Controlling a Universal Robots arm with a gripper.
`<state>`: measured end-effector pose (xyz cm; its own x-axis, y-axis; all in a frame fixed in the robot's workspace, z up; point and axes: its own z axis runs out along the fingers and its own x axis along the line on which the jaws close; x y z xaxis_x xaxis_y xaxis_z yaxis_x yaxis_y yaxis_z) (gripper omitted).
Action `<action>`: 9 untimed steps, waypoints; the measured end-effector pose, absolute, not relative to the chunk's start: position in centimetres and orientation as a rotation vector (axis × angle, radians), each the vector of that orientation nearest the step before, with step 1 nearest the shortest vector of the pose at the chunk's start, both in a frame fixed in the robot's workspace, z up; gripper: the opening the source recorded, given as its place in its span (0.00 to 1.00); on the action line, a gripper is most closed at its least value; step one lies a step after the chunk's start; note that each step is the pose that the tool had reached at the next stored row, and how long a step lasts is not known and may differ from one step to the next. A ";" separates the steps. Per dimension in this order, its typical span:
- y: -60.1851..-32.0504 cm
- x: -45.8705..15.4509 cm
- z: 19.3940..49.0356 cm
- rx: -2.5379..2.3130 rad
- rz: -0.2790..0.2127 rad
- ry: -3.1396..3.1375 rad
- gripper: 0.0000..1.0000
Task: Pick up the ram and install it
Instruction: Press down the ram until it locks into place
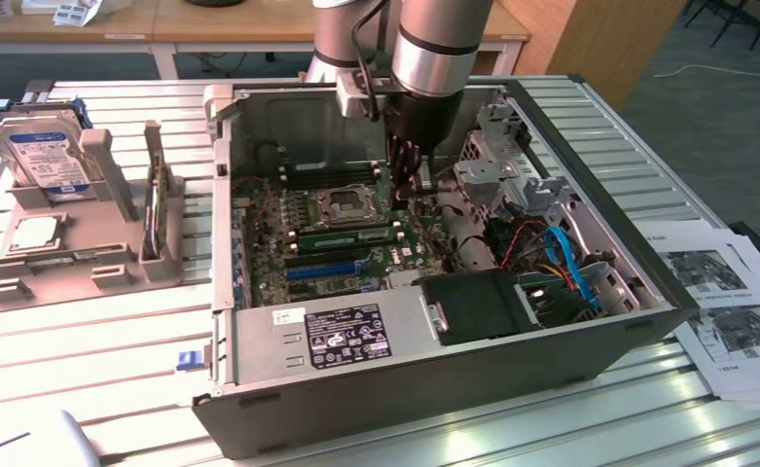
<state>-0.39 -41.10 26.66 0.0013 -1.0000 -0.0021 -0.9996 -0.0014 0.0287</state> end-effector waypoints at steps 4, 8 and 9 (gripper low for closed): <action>-41.1 -0.4 26.3 2.209 -0.034 -2.206 0.10; -41.1 -0.4 25.9 2.210 -0.034 -2.206 0.10; -41.1 -0.4 25.8 2.210 -0.034 -2.206 0.10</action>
